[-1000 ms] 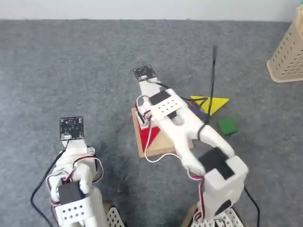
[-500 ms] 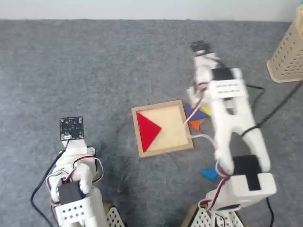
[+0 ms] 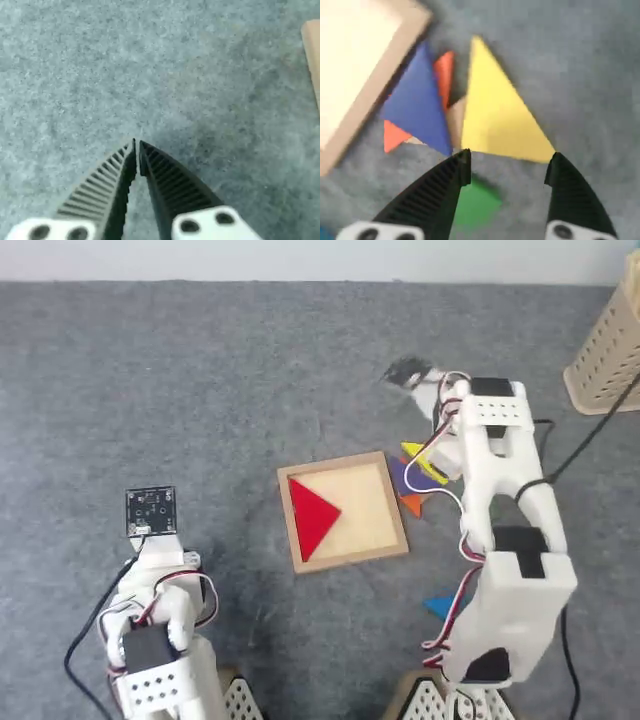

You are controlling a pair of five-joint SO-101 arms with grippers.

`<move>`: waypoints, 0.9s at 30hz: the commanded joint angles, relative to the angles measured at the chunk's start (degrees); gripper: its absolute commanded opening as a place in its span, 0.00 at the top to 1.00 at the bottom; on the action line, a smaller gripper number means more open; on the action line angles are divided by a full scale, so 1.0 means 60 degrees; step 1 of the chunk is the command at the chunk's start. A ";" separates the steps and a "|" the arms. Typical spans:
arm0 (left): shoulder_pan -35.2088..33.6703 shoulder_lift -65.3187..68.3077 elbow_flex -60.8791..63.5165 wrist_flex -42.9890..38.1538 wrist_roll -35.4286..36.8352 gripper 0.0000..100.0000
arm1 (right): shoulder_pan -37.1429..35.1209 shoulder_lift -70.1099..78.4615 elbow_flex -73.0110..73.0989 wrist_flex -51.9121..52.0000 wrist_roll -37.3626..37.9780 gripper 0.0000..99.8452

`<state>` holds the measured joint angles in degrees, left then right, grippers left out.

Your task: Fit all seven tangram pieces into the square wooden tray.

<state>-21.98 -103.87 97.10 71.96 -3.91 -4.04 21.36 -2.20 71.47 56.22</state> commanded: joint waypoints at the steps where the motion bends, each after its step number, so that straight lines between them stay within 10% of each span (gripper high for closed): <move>1: 0.0029 -0.0132 -0.0081 0.0073 0.0073 0.99 | -0.0300 0.0081 -0.0659 -0.0198 0.1260 0.66; 27: 0.0029 -0.0132 -0.0081 0.0073 0.0073 0.99 | 0.1048 0.2557 -0.2462 0.2484 0.3385 0.66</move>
<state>-21.98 -103.87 97.10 71.96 -3.91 0.79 37.10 -16.26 84.48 76.44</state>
